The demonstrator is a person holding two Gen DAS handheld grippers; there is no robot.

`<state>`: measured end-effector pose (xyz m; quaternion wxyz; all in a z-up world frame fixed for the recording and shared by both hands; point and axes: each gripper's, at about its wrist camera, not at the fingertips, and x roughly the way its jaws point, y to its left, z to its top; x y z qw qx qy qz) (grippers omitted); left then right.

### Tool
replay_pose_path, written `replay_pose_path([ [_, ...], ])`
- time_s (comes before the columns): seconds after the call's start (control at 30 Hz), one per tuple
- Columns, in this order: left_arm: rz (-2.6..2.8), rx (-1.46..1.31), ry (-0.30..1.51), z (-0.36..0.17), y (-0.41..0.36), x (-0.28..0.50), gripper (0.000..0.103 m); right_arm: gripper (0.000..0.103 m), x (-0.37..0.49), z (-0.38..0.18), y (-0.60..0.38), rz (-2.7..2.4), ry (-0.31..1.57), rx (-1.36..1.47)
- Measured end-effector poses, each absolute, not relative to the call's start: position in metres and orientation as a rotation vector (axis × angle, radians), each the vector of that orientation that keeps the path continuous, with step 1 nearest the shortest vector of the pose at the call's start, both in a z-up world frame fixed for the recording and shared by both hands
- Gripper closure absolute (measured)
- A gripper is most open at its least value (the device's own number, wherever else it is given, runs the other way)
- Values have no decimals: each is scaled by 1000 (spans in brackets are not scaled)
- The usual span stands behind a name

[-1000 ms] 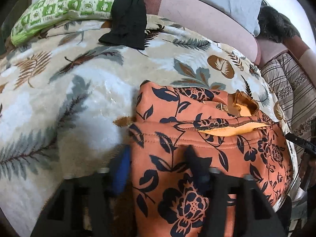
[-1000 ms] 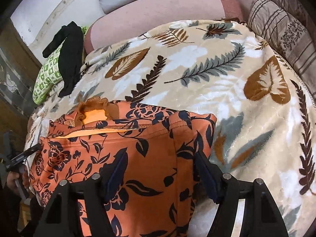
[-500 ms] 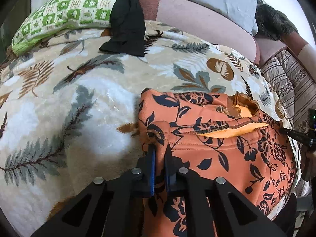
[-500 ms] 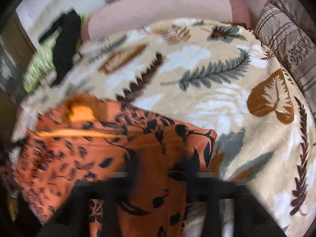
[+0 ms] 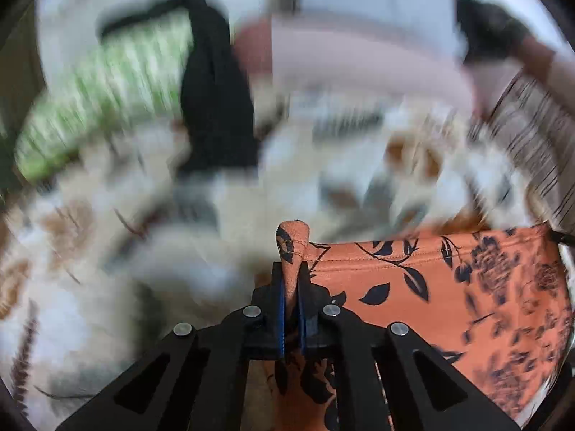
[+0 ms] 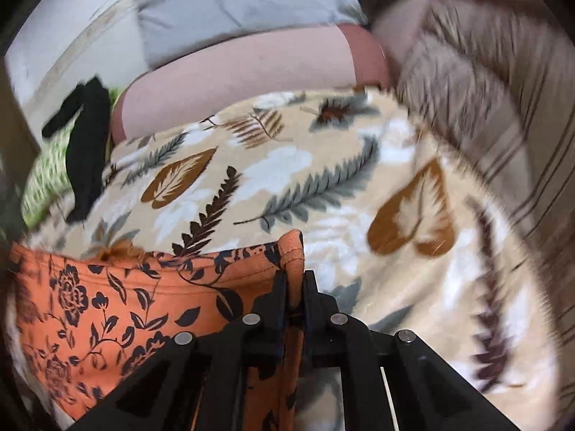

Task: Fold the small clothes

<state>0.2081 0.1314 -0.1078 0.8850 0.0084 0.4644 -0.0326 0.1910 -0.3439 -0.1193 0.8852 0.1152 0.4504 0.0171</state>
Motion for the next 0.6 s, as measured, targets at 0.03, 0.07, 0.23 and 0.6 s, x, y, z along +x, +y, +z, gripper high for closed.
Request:
replay_pose_path([
  [0.03, -46, 36, 1000, -120, 131, 213, 95, 91, 195, -133, -348, 36, 986, 284],
  [0.07, -47, 60, 1003, -128, 129, 214, 93, 91, 197, -142, -350, 45, 1025, 306],
  [0.23, -39, -12, 914, -100, 139, 200, 67, 88, 182, -123, -347, 21, 973, 211],
  [0.6, -212, -69, 835, -65, 129, 97, 48, 88, 141, -96, -284, 376, 1007, 261],
])
